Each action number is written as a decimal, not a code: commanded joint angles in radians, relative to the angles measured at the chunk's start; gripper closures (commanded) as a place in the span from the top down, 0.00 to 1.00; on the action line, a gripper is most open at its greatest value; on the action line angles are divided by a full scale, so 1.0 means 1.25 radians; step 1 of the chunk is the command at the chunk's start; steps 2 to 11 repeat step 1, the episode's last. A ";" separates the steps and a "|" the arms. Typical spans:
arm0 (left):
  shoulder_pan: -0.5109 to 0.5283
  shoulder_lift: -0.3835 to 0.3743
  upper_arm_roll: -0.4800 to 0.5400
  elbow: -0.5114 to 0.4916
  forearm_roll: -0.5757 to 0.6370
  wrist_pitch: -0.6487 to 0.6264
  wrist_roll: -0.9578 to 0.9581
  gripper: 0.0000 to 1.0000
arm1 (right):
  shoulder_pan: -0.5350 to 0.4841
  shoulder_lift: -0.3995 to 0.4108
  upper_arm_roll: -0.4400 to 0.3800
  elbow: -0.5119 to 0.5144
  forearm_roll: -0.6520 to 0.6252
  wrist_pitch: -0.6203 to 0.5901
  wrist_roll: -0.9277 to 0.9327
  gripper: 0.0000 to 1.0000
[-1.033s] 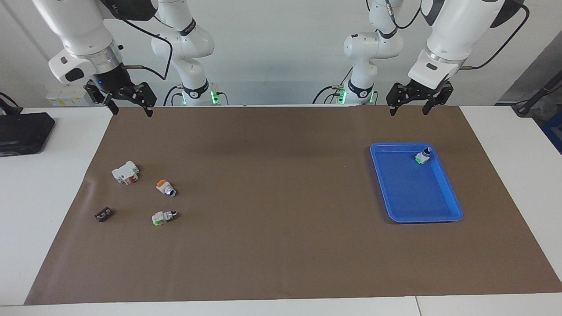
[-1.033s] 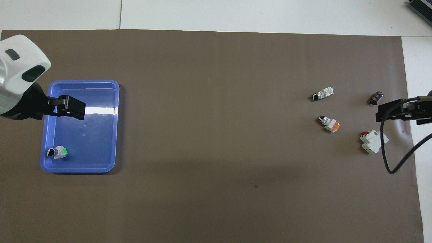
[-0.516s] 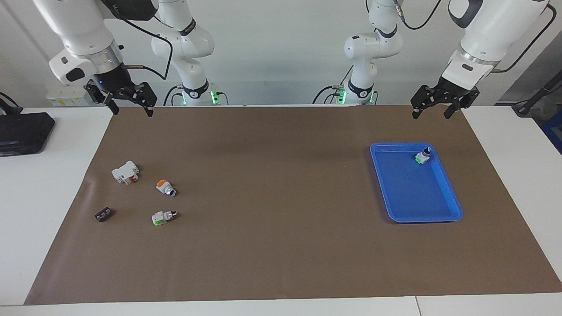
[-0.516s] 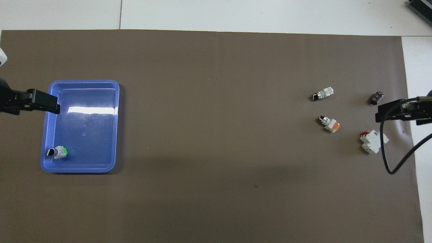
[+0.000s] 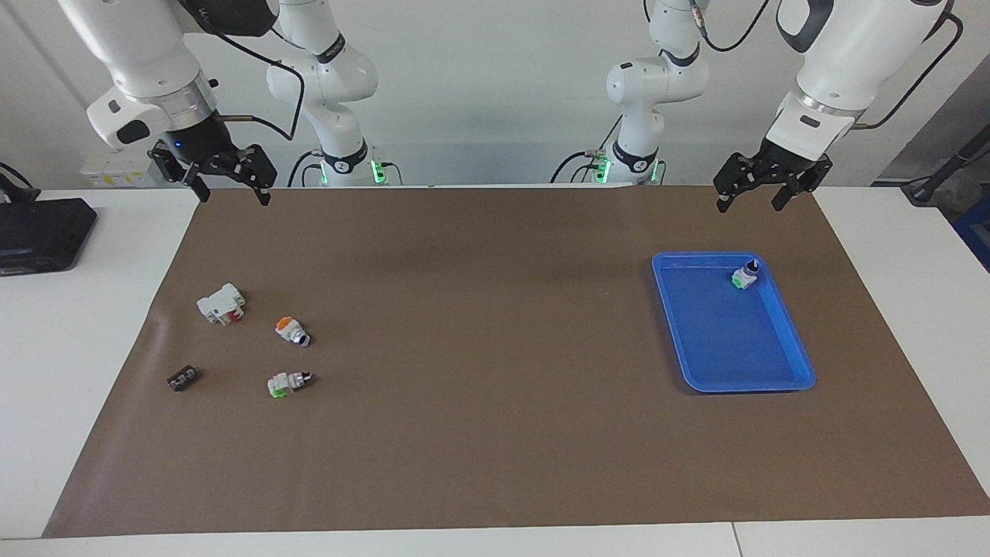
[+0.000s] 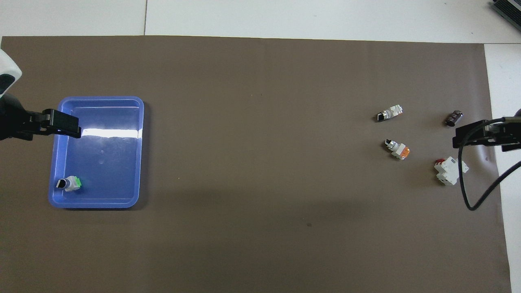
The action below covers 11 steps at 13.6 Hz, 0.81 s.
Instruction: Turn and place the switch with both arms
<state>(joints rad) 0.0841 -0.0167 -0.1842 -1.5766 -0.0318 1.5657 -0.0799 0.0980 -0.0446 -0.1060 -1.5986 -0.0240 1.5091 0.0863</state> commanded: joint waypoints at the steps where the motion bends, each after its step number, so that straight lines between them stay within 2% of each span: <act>1: -0.002 -0.023 -0.001 -0.033 0.008 0.048 -0.008 1.00 | 0.000 -0.008 -0.002 0.000 0.012 -0.014 -0.004 1.00; 11: -0.002 -0.023 -0.001 -0.033 0.008 0.048 -0.008 1.00 | 0.000 -0.008 -0.002 0.000 0.012 -0.014 -0.004 1.00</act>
